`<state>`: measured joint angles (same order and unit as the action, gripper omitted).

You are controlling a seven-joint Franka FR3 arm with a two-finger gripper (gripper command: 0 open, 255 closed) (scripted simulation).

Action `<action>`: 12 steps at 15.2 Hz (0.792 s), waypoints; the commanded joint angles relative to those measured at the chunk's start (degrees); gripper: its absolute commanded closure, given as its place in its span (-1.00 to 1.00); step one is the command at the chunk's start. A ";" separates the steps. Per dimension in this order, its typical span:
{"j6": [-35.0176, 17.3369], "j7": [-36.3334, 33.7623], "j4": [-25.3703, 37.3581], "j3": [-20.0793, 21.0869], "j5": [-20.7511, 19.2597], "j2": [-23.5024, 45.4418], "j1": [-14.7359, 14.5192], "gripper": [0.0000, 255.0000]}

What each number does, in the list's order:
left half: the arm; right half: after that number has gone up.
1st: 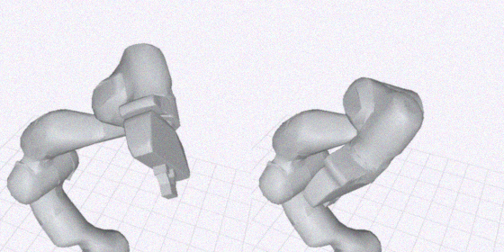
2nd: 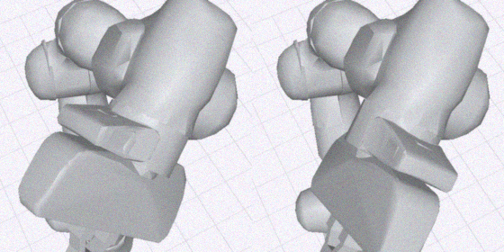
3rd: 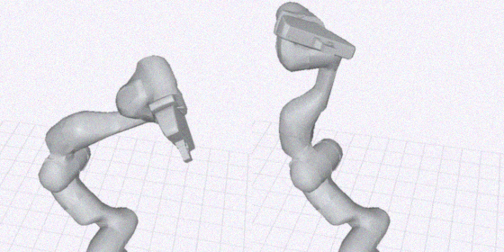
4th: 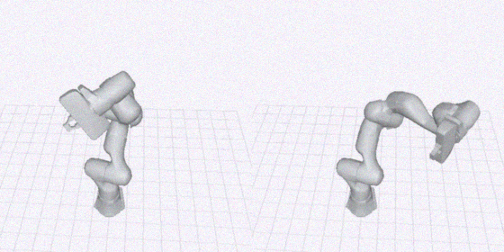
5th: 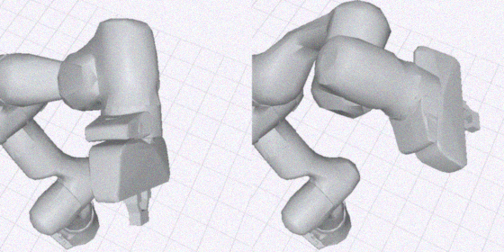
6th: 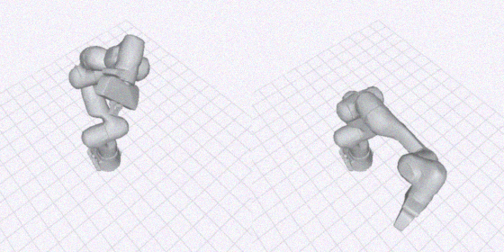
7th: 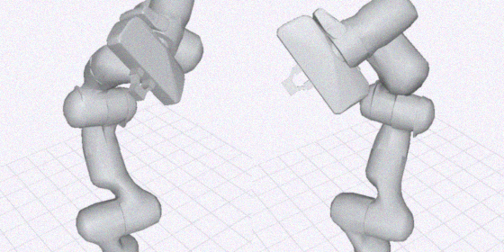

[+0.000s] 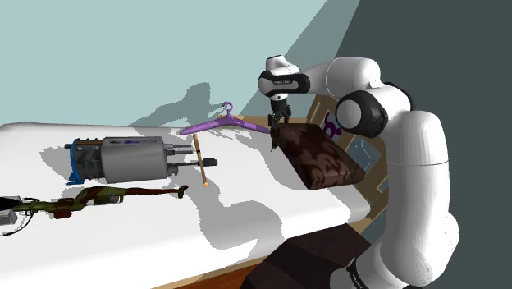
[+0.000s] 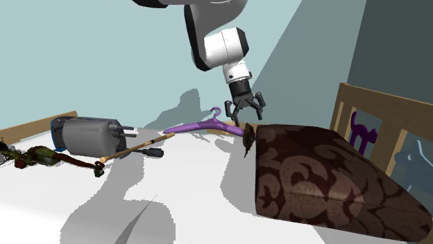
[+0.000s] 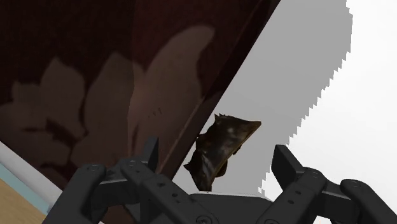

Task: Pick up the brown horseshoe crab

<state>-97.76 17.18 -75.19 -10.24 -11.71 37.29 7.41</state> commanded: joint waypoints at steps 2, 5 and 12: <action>-1.45 -0.30 -0.44 0.05 0.02 1.06 0.10 -1.00; -3.54 -0.80 -1.64 0.13 0.05 2.02 0.16 -1.00; -3.67 -0.79 -1.75 0.12 0.05 2.04 0.19 1.00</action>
<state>-101.42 16.39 -76.91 -10.14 -11.68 39.31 7.61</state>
